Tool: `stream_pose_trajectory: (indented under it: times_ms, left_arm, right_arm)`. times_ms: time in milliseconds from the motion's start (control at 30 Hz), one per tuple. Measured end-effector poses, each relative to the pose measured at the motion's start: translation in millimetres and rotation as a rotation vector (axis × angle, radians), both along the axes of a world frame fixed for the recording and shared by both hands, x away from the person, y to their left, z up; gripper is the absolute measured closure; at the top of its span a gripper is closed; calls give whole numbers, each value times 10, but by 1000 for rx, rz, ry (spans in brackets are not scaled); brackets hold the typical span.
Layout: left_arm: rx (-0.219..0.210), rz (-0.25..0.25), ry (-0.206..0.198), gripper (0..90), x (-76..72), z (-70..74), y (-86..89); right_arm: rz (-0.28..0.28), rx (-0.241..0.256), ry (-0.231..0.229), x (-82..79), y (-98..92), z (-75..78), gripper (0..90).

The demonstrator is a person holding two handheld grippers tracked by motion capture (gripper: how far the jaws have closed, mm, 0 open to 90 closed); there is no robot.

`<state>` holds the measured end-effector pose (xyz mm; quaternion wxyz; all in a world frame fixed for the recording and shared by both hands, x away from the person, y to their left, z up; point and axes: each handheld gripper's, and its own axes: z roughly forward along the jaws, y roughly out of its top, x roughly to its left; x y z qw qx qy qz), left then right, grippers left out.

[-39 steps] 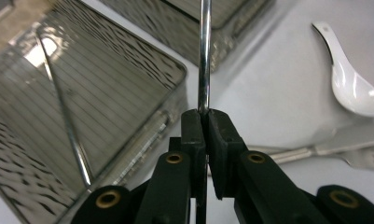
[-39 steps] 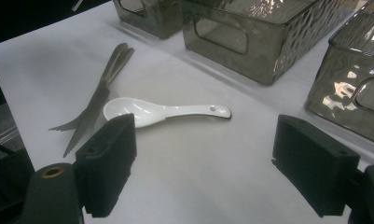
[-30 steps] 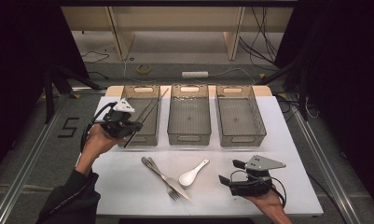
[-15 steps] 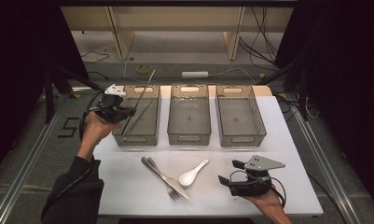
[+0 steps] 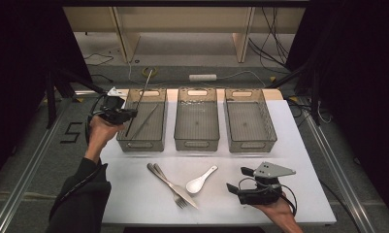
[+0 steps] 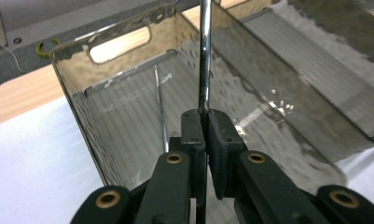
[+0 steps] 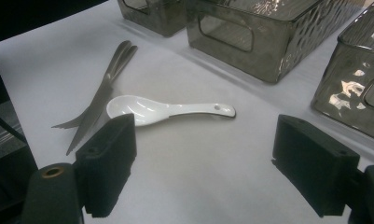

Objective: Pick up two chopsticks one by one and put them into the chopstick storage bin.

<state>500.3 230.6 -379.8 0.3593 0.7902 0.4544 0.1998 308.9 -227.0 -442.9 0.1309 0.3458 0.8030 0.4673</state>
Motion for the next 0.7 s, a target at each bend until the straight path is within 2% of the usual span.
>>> stream_pose_trajectory:
  times_ms: [333, 700]
  left_arm:
    - [-4, 34, 26, 848, 52, -151, 46]
    - [8, 40, 43, 847, 54, -252, 48]
  right_arm:
    - [5, -5, -2, -6, 3, 4, 225]
    - [2, -1, -5, -16, -2, 10, 225]
